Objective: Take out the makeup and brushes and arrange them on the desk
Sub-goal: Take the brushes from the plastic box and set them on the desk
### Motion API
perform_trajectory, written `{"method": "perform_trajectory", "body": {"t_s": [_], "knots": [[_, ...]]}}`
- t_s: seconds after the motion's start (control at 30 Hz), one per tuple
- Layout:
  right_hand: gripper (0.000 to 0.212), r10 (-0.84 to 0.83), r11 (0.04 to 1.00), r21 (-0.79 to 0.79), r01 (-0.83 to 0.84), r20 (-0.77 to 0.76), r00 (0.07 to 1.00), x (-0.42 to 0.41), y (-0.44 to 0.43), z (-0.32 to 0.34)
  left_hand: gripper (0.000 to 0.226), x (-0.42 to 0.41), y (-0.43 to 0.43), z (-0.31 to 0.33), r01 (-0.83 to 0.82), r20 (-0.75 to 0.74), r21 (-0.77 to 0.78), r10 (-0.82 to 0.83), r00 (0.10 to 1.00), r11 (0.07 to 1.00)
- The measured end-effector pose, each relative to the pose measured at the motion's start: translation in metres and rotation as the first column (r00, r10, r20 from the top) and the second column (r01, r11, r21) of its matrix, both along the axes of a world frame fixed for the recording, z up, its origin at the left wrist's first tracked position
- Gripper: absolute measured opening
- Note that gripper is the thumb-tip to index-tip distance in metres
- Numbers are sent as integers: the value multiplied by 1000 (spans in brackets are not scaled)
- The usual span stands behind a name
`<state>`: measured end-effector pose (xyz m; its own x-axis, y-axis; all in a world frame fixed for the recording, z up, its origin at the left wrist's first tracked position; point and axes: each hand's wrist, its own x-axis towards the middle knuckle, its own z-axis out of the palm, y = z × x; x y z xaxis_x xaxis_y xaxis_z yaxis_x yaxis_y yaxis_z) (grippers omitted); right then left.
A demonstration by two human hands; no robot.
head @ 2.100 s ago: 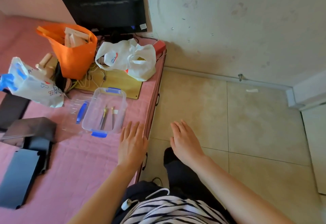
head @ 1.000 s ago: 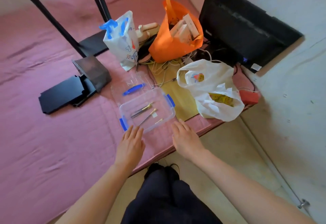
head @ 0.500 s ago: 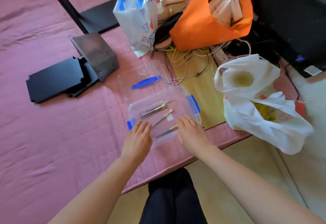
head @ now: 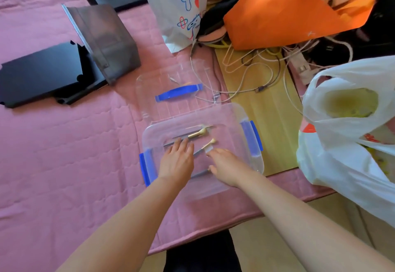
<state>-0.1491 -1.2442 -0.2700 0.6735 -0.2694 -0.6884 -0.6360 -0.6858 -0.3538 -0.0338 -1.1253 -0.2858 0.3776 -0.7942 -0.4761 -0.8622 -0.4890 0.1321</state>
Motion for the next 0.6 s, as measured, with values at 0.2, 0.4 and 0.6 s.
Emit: {"method": "perform_trajectory", "body": {"t_s": [0.2, 0.4, 0.6], "knots": [[32, 88, 996, -24, -87, 55, 995, 17, -12, -26, 46, 6, -17, -27, -61, 12, -26, 61, 998, 998], [20, 164, 984, 78, -160, -55, 985, 26, -15, -38, 45, 13, -19, -45, -105, -3, -30, 105, 994, 994], [17, 270, 955, 157, -251, -113, 956, 26, -9, -49, 32, 13, -16, -54, -110, -61, -5, 110, 992, 994]]}}
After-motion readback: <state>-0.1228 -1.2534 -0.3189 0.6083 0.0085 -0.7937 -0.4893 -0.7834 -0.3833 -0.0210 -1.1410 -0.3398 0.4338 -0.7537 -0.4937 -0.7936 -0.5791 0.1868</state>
